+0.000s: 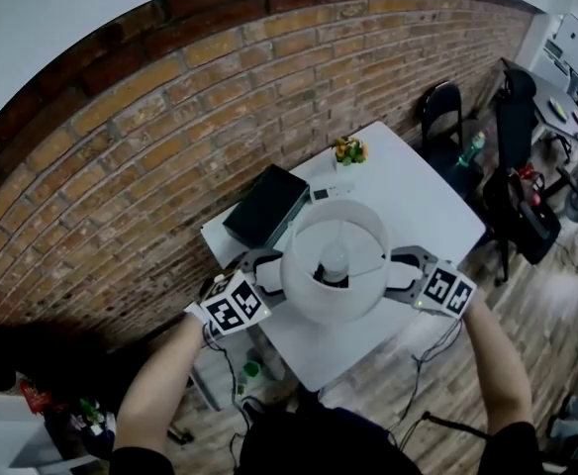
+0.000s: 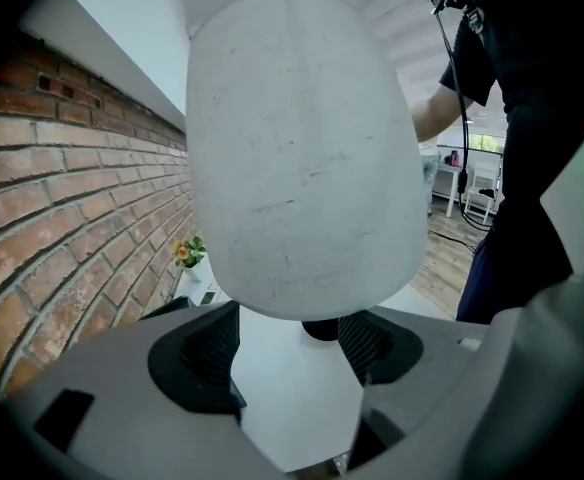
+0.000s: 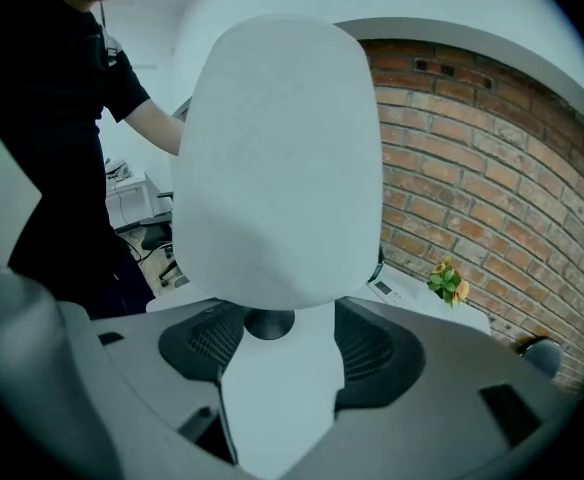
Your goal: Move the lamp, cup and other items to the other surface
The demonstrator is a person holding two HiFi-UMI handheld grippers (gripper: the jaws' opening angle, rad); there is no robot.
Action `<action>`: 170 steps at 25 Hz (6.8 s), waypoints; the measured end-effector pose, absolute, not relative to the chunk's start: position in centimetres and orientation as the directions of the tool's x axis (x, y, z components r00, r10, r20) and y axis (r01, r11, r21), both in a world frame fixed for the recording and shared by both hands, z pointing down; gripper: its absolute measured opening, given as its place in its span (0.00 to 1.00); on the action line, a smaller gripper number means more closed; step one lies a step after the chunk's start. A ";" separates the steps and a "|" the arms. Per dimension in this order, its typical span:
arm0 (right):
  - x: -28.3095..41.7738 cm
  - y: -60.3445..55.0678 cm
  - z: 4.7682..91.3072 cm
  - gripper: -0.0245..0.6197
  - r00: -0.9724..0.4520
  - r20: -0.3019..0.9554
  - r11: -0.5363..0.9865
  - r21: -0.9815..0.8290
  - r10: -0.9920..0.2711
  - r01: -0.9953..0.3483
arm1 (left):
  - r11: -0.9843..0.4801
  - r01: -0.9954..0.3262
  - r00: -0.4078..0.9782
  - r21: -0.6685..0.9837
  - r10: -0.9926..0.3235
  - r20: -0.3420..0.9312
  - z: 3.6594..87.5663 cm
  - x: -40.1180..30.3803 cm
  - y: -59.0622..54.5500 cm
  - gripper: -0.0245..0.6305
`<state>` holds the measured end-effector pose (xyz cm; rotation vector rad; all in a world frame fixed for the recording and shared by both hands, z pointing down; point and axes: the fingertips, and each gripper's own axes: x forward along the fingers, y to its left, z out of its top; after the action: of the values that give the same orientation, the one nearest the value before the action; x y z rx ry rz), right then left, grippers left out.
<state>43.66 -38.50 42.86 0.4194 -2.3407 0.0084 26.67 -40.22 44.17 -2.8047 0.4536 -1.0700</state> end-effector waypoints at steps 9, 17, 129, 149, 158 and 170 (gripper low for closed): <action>44.5 -40.3 45.4 0.48 -0.653 0.698 0.950 0.142 -0.294 -0.277 | -0.947 -0.233 0.682 -0.222 -0.322 0.657 46.7 27.4 -41.8 0.50; 44.6 -40.5 45.7 0.47 -0.665 0.679 0.940 0.121 -0.312 -0.318 | -0.942 -0.272 0.705 -0.196 -0.334 0.625 47.1 27.5 -41.9 0.50; 2.5 -12.7 99.4 0.59 -0.377 0.915 0.922 -0.014 -0.144 -0.386 | -0.056 -0.953 0.265 0.299 -0.638 0.723 80.6 -16.6 4.0 0.42; 3.1 -12.3 101.3 0.53 -0.269 0.963 0.934 -0.079 -0.020 -0.349 | -0.023 -0.946 0.260 0.323 -0.648 0.716 80.5 -18.1 3.5 0.42; 1.8 -11.4 91.9 0.53 -0.341 0.939 0.933 -0.092 -0.034 -0.347 | -0.066 -0.955 0.250 0.289 -0.704 0.664 72.8 -18.4 0.9 0.42; 2.6 -9.7 72.6 0.53 -0.446 0.890 0.881 -0.136 -0.093 -0.454 | -0.151 -0.948 0.292 0.279 -0.761 0.580 61.0 -16.4 0.1 0.41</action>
<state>2.63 -9.71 72.59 0.3981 -2.0099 0.4369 -16.42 0.15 61.04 -2.9381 2.2735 -0.6061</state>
